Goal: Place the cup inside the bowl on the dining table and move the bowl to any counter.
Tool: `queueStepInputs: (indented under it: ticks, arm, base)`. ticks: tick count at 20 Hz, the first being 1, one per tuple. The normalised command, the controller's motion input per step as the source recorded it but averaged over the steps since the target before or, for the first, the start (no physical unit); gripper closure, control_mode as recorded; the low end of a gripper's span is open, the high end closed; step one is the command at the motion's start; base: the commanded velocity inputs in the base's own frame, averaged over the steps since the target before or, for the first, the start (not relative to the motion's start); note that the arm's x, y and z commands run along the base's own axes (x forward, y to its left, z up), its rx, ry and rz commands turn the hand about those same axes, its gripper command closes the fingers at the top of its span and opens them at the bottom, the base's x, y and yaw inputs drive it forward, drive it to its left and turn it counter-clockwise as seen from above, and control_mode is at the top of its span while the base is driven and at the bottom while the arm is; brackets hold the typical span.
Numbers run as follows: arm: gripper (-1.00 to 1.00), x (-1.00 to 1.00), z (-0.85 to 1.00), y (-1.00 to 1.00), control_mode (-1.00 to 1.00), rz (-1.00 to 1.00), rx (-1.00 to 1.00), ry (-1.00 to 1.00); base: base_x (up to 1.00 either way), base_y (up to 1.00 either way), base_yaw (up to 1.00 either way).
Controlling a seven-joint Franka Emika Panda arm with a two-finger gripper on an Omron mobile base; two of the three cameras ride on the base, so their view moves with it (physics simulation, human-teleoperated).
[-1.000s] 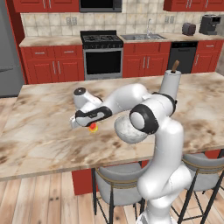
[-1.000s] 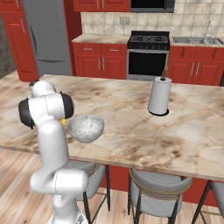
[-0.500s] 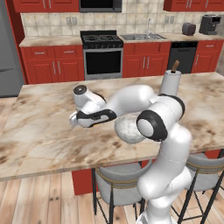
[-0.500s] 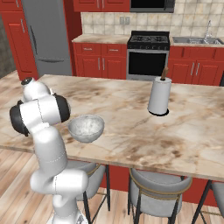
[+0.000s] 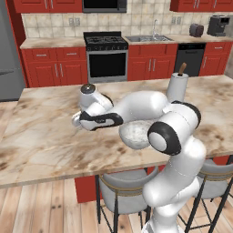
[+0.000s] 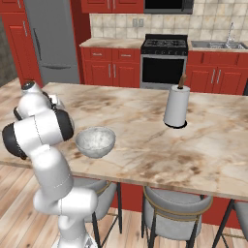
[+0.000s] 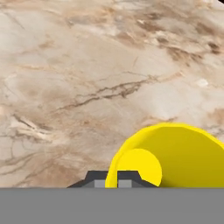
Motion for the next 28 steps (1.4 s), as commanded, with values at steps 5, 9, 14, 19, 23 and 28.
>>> queueStepInputs:
  ticks: [5,9,14,19,23,28]
  arm:
    - [1.0,-0.26,0.07,-0.23,-1.0,-0.04,0.08,0.06]
    - [1.0,-0.2,0.0,-0.34,-1.0,-0.09,0.05,0.12]
    - [1.0,-0.07,0.0,-0.42,-1.0,-0.09,0.01,0.12]
    - [1.0,0.0,0.03,-0.44,-1.0,-0.09,0.02,0.09]
    - [1.0,0.0,0.19,-0.28,-1.0,-0.07,0.04,0.0]
    - [1.0,0.0,0.37,-0.07,-1.0,-0.01,0.02,0.0]
  base:
    - [0.0,0.0,0.0]
    - [0.0,0.0,0.0]
    - [0.0,0.0,0.0]
    - [0.0,0.0,0.0]
    - [0.0,0.0,0.0]
    - [0.0,0.0,0.0]
